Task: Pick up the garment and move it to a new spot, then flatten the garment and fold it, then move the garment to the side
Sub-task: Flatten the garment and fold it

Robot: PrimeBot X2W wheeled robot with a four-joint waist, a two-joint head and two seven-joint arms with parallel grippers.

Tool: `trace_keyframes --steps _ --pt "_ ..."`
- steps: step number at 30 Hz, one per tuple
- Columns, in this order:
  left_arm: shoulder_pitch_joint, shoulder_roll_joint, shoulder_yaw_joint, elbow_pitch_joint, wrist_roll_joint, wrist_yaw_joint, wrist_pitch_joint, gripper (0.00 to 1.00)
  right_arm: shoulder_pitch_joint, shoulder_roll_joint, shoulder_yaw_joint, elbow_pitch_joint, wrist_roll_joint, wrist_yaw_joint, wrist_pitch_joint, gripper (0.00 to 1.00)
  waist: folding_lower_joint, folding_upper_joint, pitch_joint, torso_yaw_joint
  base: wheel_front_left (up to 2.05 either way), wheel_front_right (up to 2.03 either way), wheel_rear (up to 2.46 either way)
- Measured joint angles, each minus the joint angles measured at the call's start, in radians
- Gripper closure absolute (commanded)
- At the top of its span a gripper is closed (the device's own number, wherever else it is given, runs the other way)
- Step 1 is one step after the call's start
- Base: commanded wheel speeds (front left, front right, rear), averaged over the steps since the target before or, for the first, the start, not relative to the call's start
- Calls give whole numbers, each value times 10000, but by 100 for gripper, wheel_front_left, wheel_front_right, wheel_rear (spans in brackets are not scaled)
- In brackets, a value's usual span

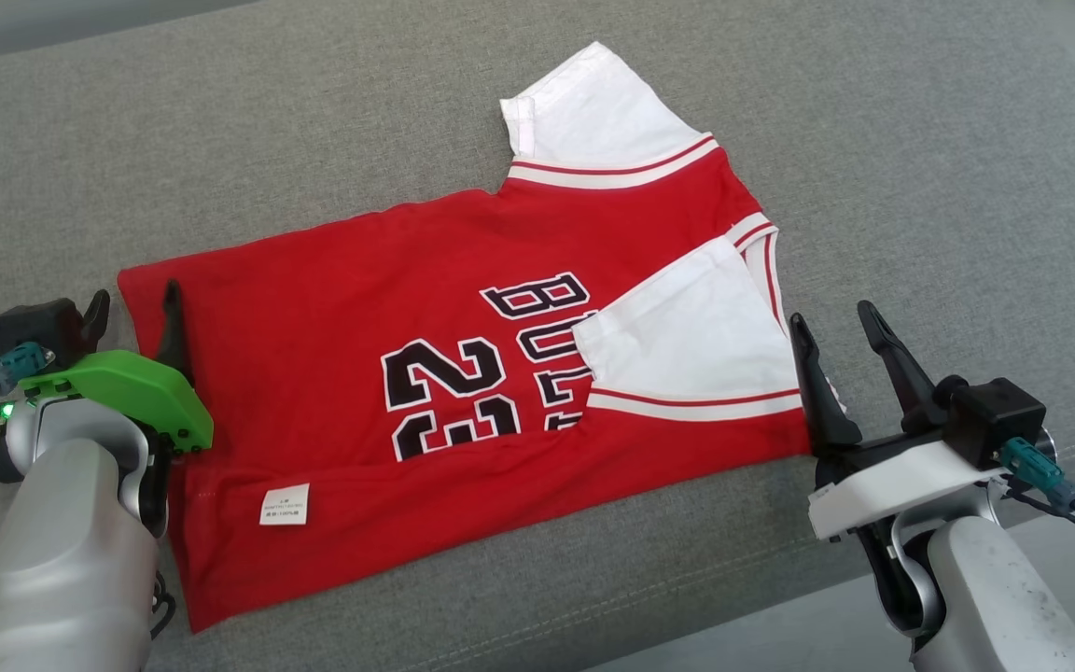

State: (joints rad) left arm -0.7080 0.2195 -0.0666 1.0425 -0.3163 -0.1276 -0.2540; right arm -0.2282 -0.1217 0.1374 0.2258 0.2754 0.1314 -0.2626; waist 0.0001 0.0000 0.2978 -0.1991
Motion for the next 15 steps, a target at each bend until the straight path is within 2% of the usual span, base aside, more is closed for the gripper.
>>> trace_keyframes --steps 13,14,15 --pt "-620 134 -499 734 -593 -2 -69 0 -208 -61 215 29 -69 0 0 0 0 0 258 -127 0 0 0" --pt "-652 151 -543 788 -633 -2 -71 23 -213 -71 211 31 -77 0 0 0 0 0 281 -139 0 0 0" --pt "-676 155 -591 825 -677 -2 -71 56 -216 -75 201 29 -92 0 0 0 0 0 304 -145 0 0 0"
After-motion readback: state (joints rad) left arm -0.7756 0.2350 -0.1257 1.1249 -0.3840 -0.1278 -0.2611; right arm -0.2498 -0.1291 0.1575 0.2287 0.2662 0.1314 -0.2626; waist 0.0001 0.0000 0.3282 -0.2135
